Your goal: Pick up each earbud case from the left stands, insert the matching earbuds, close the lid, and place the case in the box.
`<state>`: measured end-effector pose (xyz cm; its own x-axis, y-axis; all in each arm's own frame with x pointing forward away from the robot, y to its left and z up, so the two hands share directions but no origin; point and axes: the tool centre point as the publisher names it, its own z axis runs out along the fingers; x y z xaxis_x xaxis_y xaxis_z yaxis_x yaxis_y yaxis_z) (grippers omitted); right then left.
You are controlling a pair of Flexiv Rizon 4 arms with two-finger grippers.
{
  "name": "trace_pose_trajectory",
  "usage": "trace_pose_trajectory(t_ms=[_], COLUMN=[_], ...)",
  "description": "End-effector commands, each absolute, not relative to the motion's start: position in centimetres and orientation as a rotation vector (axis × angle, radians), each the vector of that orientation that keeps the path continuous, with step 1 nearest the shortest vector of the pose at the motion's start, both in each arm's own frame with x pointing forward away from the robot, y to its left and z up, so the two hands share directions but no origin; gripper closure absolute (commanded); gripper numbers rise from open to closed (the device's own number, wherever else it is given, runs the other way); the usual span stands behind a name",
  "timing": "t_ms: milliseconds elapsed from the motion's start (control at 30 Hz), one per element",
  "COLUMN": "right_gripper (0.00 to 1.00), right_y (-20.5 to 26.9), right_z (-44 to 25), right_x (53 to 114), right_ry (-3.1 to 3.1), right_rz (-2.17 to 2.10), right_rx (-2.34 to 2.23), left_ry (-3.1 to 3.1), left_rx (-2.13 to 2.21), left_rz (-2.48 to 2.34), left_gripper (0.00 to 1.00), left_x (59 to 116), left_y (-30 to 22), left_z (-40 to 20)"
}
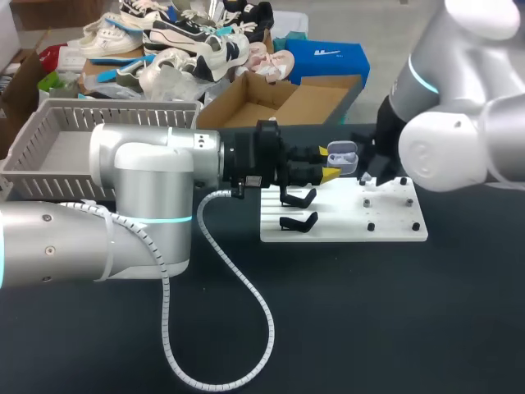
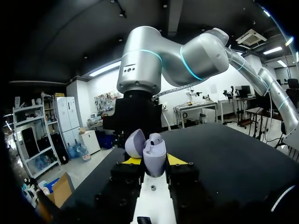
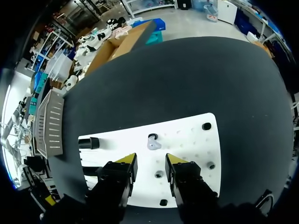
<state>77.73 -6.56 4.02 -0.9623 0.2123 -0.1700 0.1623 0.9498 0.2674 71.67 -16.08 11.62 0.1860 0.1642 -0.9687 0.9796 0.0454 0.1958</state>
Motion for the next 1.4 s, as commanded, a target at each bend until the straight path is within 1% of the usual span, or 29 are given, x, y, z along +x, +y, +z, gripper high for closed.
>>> trace_pose_trajectory(t_ms=[33, 867, 1400], right_gripper=[0.64, 0.65, 0.72], right_y=[-6.4, -6.3, -6.2], right_z=[3.8, 2.6, 2.4], right_x=[78.1, 79.1, 79.5], right_ry=[2.916, 2.943, 2.954], right_rz=[0.373, 0.381, 0.387], right_rx=[0.280, 0.281, 0.277], left_ry=[1.208, 1.208, 1.208], left_rx=[1.358, 1.358, 1.358], left_rz=[-0.935, -0.935, -0.935], left_gripper=[1.00, 1.00, 1.00], left_x=[71.5, 71.5, 71.5], left_y=[-16.1, -16.1, -16.1], left_z=[11.6, 11.6, 11.6])
